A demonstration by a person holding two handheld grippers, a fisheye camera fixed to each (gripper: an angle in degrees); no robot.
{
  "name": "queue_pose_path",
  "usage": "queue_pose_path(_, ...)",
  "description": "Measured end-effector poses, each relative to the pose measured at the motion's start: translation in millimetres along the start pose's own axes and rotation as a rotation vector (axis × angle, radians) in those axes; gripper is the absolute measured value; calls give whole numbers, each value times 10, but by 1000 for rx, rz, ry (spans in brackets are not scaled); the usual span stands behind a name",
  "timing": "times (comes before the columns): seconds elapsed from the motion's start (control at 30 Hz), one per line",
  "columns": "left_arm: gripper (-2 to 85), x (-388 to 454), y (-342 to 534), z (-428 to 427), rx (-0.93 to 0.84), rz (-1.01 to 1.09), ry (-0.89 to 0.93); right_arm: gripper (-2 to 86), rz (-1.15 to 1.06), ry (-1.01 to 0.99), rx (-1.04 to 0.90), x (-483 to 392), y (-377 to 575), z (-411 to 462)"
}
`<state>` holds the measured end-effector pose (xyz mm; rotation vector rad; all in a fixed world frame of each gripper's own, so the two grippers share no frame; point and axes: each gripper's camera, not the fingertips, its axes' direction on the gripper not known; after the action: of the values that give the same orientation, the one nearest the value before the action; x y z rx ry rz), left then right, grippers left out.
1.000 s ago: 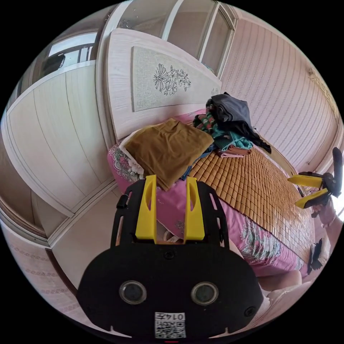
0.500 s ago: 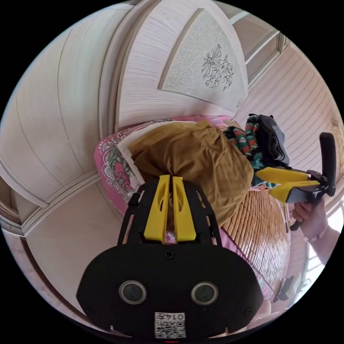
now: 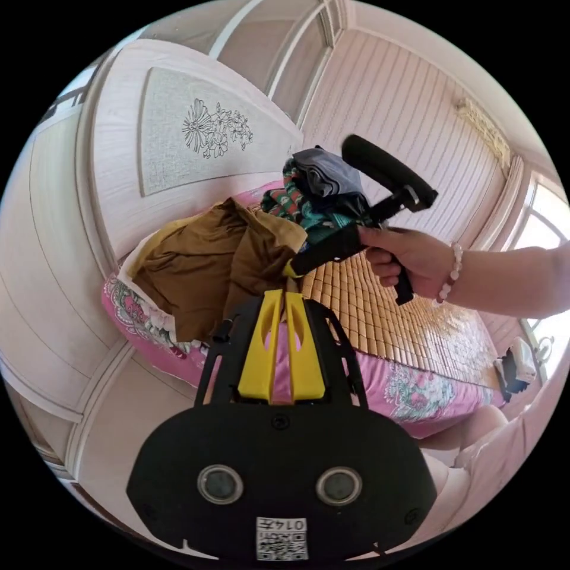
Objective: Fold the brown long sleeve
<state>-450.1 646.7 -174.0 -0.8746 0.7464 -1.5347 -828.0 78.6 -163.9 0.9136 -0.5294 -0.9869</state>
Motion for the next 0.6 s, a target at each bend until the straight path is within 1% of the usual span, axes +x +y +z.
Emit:
queue_pose_path(0.03, -8, -119, 20, -105, 26, -42, 36, 22, 13, -21, 20, 121, 119, -90)
queue_pose_path(0.1, -6, -283, 49, -293, 100, -35, -4, 17, 42, -57, 53, 326, 332, -251)
queue_pose_path(0.13, -5, -422, 53, -383, 147, -55, -123, 15, 67, -80, 75, 468, 497, -360)
queue_pose_path(0.17, 0, -603, 15, -391, 136, -105, -274, 14, 99, -91, 98, 606, 675, -458)
queue_pose_path(0.2, 3, -703, -18, -367, 116, -125, -337, 14, 118, -99, 109, 673, 766, -499)
queue_pose_path(0.23, 23, -909, -90, -295, 90, -151, -408, 13, 166, -118, 133, 801, 941, -561)
queue_pose_path(0.3, 52, -1181, -214, -168, 81, -168, -436, 12, 231, -161, 142, 946, 1156, -592)
queue_pose_path(0.37, 77, -1423, -431, 85, -28, -174, -452, 12, 253, -184, 135, 1003, 1351, -584)
queue_pose_path(0.43, 84, -1488, -554, 279, -93, -151, -444, 11, 249, -174, 124, 981, 1447, -578)
queue_pose_path(0.53, 79, -1527, -705, 568, -198, -152, -395, 11, 228, -165, 113, 920, 1561, -602)
queue_pose_path(0.6, 56, -1526, -772, 696, -245, -161, -393, 11, 225, -159, 113, 898, 1633, -644)
